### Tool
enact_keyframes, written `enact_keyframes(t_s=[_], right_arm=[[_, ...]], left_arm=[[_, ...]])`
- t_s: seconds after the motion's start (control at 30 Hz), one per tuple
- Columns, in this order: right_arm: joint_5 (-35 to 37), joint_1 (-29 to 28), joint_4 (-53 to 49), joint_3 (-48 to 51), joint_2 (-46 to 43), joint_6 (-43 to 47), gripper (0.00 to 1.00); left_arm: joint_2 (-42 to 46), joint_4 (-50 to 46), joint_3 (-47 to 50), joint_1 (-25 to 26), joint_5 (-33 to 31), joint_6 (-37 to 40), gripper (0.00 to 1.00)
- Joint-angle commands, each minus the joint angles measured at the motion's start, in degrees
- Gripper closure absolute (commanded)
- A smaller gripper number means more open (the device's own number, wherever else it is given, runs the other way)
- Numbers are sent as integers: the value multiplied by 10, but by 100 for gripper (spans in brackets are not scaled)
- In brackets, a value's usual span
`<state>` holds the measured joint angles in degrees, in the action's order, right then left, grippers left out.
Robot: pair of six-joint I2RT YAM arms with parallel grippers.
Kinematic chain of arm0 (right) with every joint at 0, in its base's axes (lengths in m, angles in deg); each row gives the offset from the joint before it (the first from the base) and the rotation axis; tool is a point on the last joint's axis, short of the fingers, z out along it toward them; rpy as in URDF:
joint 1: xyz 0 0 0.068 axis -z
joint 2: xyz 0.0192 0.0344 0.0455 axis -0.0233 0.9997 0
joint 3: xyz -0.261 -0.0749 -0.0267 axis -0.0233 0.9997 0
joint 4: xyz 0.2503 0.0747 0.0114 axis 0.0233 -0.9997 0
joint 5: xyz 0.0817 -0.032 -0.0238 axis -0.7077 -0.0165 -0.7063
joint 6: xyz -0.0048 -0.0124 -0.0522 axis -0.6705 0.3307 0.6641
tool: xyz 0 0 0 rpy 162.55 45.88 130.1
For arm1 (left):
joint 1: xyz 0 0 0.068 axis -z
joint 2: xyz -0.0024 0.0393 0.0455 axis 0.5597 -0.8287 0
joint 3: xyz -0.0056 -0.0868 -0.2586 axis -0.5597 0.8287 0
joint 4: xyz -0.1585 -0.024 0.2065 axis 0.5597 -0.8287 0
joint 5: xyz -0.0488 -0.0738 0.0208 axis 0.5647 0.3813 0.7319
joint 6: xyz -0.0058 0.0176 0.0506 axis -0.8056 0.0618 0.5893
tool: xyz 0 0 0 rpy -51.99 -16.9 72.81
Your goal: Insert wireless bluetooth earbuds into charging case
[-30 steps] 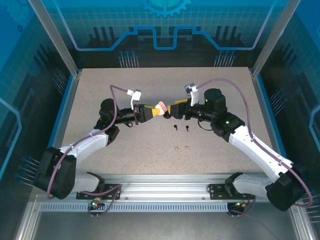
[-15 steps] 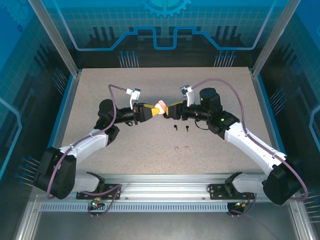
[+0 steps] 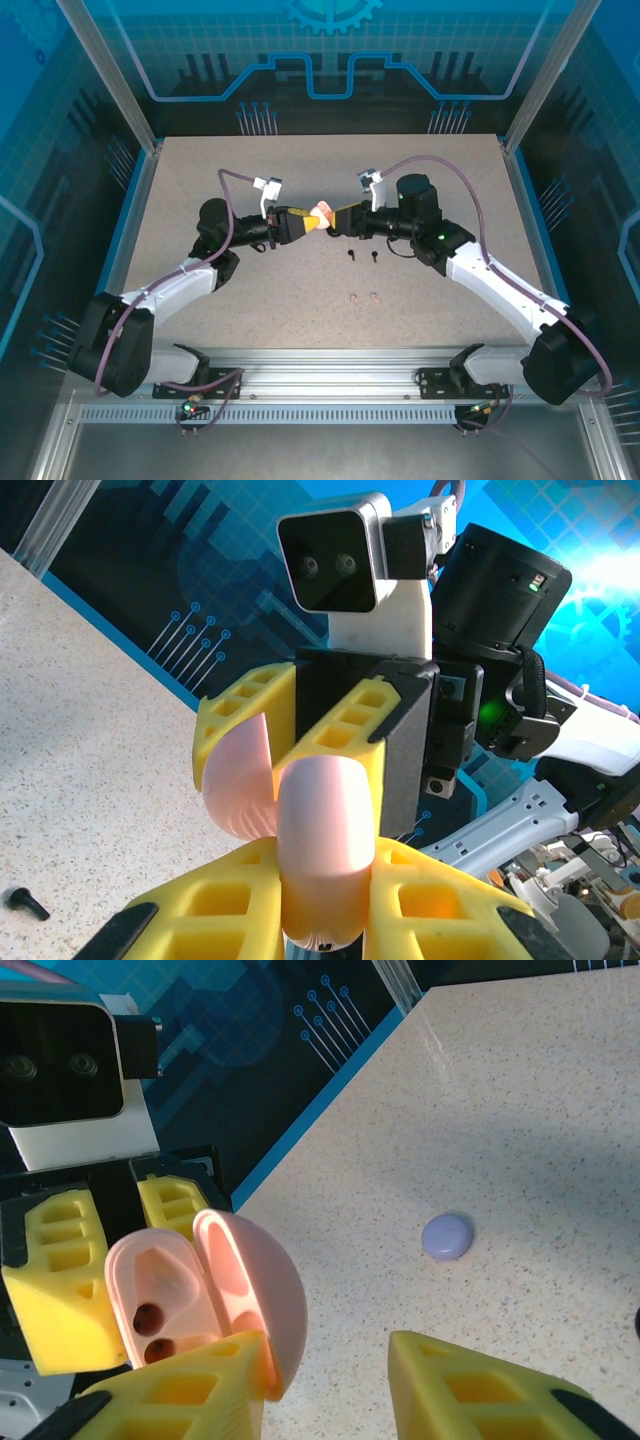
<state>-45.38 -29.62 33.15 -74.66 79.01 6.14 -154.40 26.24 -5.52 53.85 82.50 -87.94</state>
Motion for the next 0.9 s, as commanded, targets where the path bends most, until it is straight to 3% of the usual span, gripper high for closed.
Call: enact_keyframes(t_s=[0.0, 0.27, 0.37, 0.5, 0.73, 0.87], right_arm=[[-14, 2, 10, -20, 10, -3, 70], [-26, -2, 10, -36, 23, -3, 98], [-12, -1, -2, -50, 30, 1, 100], [31, 6, -52, -90, 43, 16, 100], [66, 48, -136, -179, 89, 61, 100], [55, 75, -162, -233, 136, 99, 100]], left_arm=[[-5, 26, -13, 9, 18, -5, 100], [-22, 12, -17, 9, 5, 6, 98], [-28, -20, -27, 7, -16, 33, 71], [-37, -74, -64, -10, -17, 66, 47], [-70, -133, -147, -71, 17, 84, 34], [-96, -249, -225, -85, 30, 155, 31]])
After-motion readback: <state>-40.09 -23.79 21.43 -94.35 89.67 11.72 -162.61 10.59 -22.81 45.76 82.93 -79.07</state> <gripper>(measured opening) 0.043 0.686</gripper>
